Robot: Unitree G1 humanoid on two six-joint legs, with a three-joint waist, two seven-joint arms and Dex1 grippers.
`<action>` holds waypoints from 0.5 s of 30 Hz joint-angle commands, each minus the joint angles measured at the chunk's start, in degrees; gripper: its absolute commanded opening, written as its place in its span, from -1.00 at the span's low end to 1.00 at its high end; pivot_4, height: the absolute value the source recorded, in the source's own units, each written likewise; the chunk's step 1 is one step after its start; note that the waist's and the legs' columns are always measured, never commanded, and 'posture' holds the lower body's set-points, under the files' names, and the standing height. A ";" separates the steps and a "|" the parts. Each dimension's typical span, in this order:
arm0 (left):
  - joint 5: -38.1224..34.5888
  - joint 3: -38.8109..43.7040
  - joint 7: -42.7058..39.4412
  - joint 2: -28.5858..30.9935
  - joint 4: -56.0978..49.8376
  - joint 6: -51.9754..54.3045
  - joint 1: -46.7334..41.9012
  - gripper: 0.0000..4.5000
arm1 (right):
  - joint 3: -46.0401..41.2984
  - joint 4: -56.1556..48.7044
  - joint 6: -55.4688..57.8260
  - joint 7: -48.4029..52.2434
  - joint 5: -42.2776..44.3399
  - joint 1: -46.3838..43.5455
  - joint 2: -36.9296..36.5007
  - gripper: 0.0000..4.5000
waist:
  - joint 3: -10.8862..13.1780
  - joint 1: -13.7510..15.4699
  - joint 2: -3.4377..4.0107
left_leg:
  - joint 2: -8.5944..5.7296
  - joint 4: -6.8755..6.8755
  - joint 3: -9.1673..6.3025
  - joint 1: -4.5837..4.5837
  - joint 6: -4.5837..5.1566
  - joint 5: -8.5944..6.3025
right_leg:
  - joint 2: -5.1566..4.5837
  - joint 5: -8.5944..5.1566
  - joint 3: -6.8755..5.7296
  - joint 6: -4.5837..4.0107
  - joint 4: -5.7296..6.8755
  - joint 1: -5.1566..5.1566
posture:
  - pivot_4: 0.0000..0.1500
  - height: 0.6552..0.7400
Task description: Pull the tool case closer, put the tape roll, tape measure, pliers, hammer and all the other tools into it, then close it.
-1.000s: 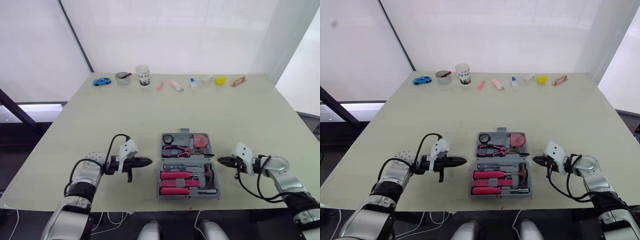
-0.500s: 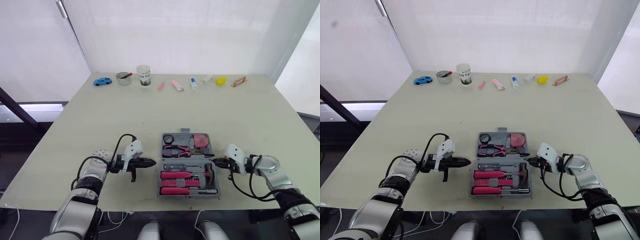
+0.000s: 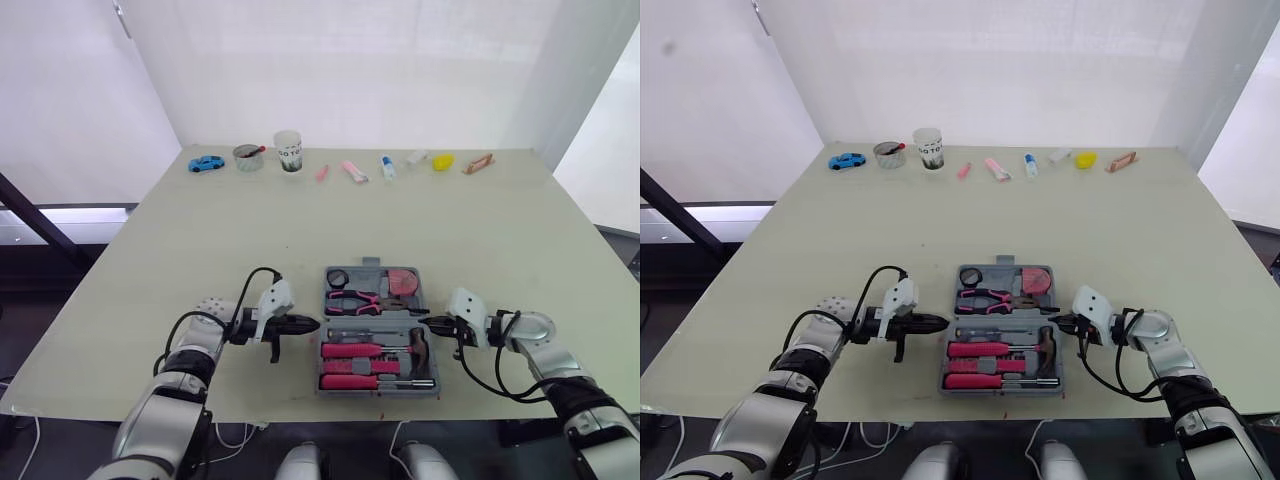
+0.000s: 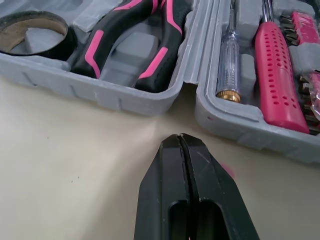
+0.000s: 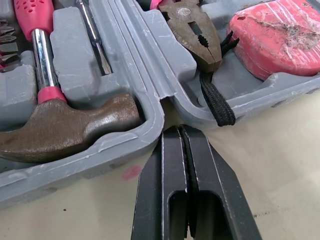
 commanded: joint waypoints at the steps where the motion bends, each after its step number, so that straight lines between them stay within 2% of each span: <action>1: 2.09 -1.87 0.47 -2.00 1.50 -0.20 0.03 -1.00 | -0.19 -1.15 -1.24 0.40 0.52 -0.50 0.80 -0.99 | 0.00 -0.01 0.00 | 0.00 0.00 0.00 0.00 0.00 0.00 | 0.00 0.00 0.00 0.00 0.00 0.00 | 1.00 1.00; 15: 3.11 -2.74 -2.39 -4.02 0.83 -0.03 1.67 -1.00 | -0.34 -4.70 0.56 1.30 1.66 2.27 0.59 -0.99 | -0.04 0.04 0.06 | -0.01 0.00 -0.01 0.02 0.00 0.00 | 0.00 0.00 -0.01 0.00 -0.01 0.04 | 1.00 1.00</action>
